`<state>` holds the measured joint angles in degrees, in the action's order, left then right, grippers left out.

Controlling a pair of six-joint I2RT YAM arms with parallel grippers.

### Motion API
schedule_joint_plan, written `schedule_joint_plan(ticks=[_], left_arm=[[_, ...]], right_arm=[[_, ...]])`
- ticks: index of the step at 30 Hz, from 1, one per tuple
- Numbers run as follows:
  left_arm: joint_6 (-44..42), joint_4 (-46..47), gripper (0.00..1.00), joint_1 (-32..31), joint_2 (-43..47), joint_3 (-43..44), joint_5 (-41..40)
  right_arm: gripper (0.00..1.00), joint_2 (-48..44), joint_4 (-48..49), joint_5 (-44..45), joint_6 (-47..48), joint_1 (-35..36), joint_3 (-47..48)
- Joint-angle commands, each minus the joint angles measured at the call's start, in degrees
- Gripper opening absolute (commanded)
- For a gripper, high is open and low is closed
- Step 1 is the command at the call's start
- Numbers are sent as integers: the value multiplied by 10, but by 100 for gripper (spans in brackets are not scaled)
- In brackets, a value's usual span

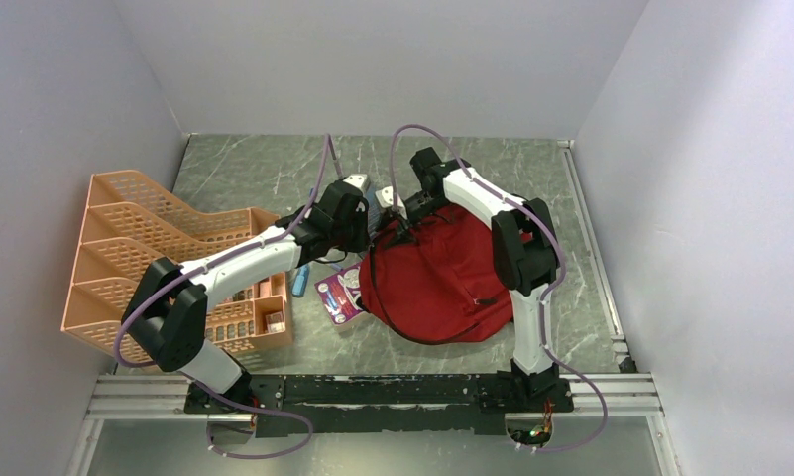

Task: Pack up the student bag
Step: Unzip the student bag at the center of the board.

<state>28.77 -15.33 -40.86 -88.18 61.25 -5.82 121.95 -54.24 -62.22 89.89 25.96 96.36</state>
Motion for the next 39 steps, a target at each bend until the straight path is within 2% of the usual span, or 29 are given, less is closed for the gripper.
schedule_joint_plan(ticks=[1,5,10,12,16,18,20,24,29,33,36,39], left_arm=[[-2,-4,5,-3,11,28,5],[-6,-6,5,-5,10,34,3],[-10,-10,5,-7,9,55,9],[-14,-16,5,-8,5,79,12],[-21,-25,5,-9,-10,150,10],[-25,-35,5,-8,-28,199,-1],[-34,-44,5,-9,-50,254,-8],[-45,-55,5,-9,-107,365,-10],[-60,-84,5,-14,-195,537,-9],[-68,-102,5,-16,-253,651,-25],[-68,-96,5,-17,-277,691,-40],[-67,-85,5,-17,-281,689,-59]], right_arm=[[51,11,6,29,-16,-1,23],[35,12,11,32,-19,-1,25],[1,-18,96,44,-104,-5,-3],[0,-50,185,28,-189,-16,-27],[0,-155,455,43,-401,-37,-138],[0,-212,600,121,-534,-41,-191],[0,-244,668,234,-635,-43,-210],[0,-282,618,344,-637,-45,-176],[0,-337,610,502,-686,-48,-163],[0,-365,581,588,-709,-50,-146],[0,-391,577,628,-731,-53,-153],[0,-421,580,673,-778,-55,-164]])
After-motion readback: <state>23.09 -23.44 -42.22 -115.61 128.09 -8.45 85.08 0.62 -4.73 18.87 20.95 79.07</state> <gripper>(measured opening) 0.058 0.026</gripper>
